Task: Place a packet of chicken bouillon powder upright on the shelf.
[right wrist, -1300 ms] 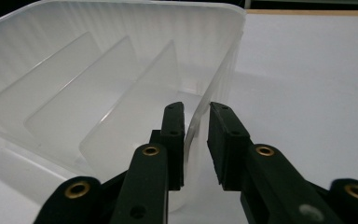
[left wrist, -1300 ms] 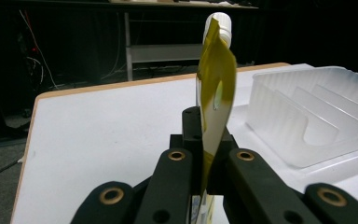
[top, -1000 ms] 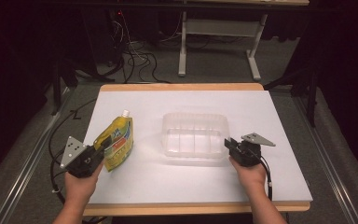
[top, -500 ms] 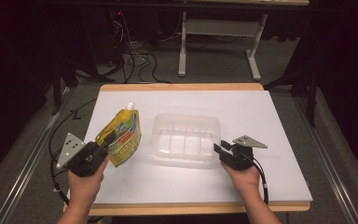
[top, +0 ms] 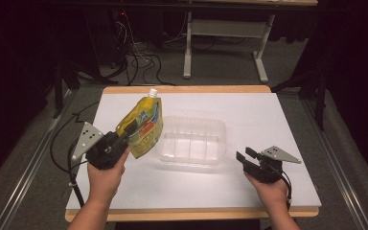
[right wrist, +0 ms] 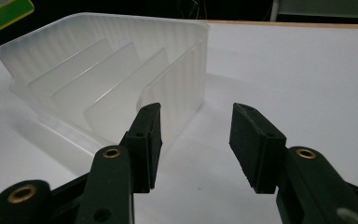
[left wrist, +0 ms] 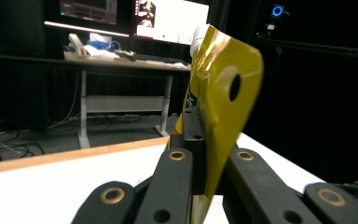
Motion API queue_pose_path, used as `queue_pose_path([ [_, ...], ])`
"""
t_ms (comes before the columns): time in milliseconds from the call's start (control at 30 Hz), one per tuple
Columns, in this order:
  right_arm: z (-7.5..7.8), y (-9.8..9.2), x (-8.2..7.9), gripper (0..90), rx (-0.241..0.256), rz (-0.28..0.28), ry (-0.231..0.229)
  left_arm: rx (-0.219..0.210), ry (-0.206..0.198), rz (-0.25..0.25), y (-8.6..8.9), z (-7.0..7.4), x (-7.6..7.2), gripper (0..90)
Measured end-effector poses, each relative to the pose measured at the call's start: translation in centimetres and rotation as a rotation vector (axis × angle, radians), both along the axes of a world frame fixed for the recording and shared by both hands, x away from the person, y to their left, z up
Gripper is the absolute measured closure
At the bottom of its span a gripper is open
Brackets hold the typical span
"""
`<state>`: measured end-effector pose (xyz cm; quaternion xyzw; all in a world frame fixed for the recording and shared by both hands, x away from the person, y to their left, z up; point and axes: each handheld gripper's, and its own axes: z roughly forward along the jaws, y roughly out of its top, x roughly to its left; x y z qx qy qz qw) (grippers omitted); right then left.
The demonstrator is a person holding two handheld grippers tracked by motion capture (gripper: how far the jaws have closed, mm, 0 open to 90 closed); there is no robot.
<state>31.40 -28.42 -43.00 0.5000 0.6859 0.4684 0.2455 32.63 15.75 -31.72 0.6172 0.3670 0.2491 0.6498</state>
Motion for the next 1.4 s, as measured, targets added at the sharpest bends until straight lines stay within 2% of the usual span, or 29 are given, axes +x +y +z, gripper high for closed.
queue_pose_path([
  [167, -0.1, 0.0, 0.1, 54.9, 0.000, -0.002, 0.003, -0.002, -0.012, -0.023, -1.5, 0.5, 0.6, 90.0],
  [500, -0.1, -0.4, 0.0, 55.2, 0.007, -0.012, 0.001, -0.003, 0.019, -0.020, -4.0, -1.2, 2.9, 90.0],
  [633, -0.1, -0.5, -0.1, 55.3, 0.010, -0.012, -0.005, -0.002, 0.032, 0.009, -4.9, -2.4, 3.7, 90.0],
  [833, 0.0, -0.5, -0.2, 55.3, 0.012, -0.012, -0.008, 0.019, 0.035, 0.062, -5.5, -3.3, 4.2, 90.0],
  [967, 0.0, -0.5, -0.2, 55.3, 0.012, -0.008, -0.011, 0.018, 0.033, 0.094, -5.8, -3.8, 4.6, 90.0],
  [1133, 0.0, -0.5, -0.2, 55.3, 0.013, -0.009, -0.011, 0.037, 0.028, 0.104, -6.2, -4.1, 4.7, 90.0],
  [1400, 0.1, -0.5, -0.3, 55.4, 0.012, -0.005, -0.013, 0.034, 0.016, 0.128, -6.3, -5.0, 4.7, 90.0],
])
